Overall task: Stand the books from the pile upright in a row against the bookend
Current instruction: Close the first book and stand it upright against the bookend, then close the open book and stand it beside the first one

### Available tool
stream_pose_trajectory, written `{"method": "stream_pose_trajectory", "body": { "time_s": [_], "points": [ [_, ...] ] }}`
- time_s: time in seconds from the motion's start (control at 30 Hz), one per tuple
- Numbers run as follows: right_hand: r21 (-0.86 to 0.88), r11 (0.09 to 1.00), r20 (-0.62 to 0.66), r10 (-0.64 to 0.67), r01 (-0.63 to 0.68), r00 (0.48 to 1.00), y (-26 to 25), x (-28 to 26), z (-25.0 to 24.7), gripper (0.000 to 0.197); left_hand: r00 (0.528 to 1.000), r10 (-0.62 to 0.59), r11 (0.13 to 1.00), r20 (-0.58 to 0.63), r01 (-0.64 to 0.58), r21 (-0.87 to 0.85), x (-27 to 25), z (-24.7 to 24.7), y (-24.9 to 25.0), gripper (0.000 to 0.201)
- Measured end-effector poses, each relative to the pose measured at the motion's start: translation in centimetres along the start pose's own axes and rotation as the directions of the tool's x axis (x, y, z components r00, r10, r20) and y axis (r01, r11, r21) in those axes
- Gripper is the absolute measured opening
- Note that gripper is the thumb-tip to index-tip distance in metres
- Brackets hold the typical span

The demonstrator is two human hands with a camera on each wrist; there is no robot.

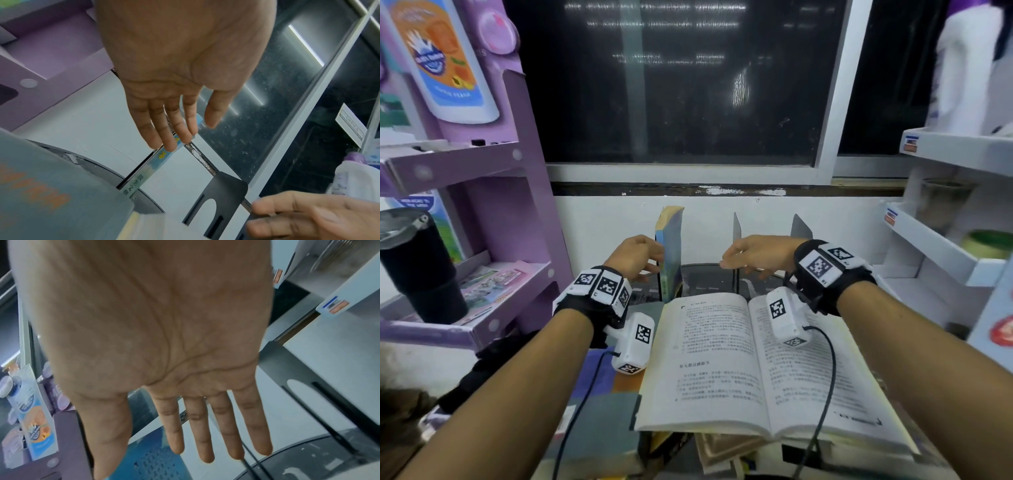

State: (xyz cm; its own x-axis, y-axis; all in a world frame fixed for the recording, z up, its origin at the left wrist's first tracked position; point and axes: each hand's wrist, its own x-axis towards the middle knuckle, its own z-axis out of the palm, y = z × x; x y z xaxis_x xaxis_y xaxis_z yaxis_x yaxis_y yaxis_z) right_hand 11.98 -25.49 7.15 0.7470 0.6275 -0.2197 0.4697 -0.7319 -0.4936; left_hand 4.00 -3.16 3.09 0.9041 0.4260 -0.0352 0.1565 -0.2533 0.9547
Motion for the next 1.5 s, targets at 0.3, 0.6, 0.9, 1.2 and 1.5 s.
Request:
{"method": "stream_pose_trajectory", "body": {
  "time_s": [0.3,0.6,0.9,1.2,1.5],
  "points": [
    [-0.265,0.959,0.117,0.132,-0.097,0.984,4.1,-3.7,-0.3,0.049,0.938,-0.152,0.903,0.311,0.004,0.429,-2.1,3.5,0.4,0.04],
    [-0.212,0.968,0.133,0.162,-0.132,0.978,7.1,-3.9,0.3,0.039,0.878,-0.262,0.629,0.4,-0.159,0.761,-3.9,5.1,1.4,0.05],
    [-0.167,0.98,0.114,0.131,-0.111,0.985,7.0,-3.4,-0.2,0.046,0.923,-0.097,0.738,0.371,-0.184,0.649,-3.2,4.3,1.4,0.037],
    [-0.141,0.99,0.049,0.027,-0.02,0.998,5.7,-5.0,-2.9,0.043,0.928,0.06,0.873,0.368,-0.227,0.431,-3.7,2.6,4.0,0.028],
    [-0.177,0.982,-0.047,-0.075,0.066,0.996,2.7,-8.0,-6.3,0.031,0.926,0.232,0.94,0.297,-0.291,0.175,-6.0,1.4,8.5,0.021]
  ]
}}
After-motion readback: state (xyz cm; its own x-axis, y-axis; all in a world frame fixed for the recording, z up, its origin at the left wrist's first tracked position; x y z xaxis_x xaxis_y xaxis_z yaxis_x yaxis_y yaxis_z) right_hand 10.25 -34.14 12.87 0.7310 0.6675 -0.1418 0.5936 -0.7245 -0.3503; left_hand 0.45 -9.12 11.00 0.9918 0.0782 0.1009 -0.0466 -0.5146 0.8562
